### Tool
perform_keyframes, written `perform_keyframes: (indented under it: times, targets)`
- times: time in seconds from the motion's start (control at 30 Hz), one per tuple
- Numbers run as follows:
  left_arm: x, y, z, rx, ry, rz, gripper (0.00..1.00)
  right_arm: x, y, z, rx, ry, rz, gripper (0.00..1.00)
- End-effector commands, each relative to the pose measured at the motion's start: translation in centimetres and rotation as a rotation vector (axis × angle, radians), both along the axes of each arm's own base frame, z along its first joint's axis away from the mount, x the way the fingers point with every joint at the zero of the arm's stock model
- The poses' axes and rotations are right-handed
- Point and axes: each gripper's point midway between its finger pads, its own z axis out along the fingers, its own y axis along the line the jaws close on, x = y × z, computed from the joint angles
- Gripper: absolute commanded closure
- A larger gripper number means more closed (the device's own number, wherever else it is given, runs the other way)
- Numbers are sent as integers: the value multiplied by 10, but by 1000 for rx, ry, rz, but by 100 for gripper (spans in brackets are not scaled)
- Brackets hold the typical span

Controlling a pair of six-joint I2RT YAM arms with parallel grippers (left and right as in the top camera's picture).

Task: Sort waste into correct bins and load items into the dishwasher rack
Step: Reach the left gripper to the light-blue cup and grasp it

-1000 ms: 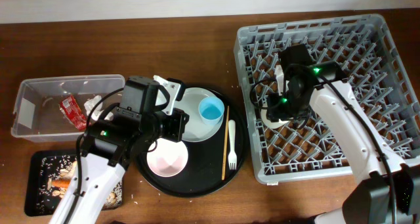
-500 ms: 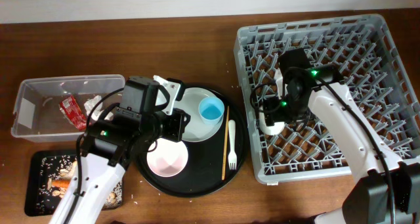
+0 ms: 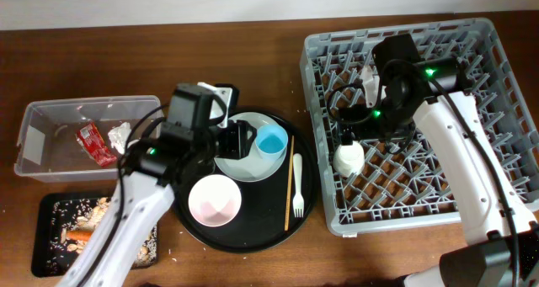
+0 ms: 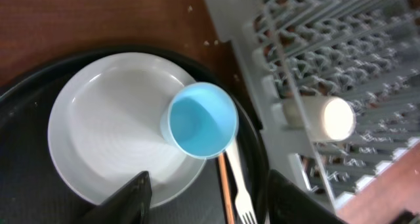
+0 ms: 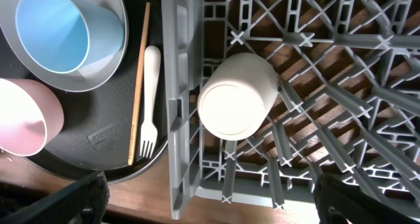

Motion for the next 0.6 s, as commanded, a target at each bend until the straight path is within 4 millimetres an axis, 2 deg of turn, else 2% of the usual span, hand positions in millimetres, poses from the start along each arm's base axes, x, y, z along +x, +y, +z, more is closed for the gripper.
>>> perform_keyframes:
  times: [0.0,0.03,0.13,0.23,0.37,0.5,0.53,0.57]
  targets:
    - [17,-6,-41,18,95,36,43,0,1,6,13,-9,2,1]
    - [21,-8,-61,36,137,36,43,-2,0,5,8,-3,1,1]
    - [23,-8,-93,61,219,49,44,-3,0,5,7,0,1,1]
    - [22,-8,-113,82,268,49,50,-3,0,5,8,1,1,1]
    - [24,-10,-119,84,272,46,51,-4,0,5,6,6,1,1]
    - [19,-23,-129,99,284,14,52,-5,-2,4,-5,10,0,1]
    - [21,-23,-129,100,273,16,56,-6,-3,4,-5,14,0,1]
    - [23,-24,-128,95,265,18,67,-7,-3,4,-7,19,0,1]
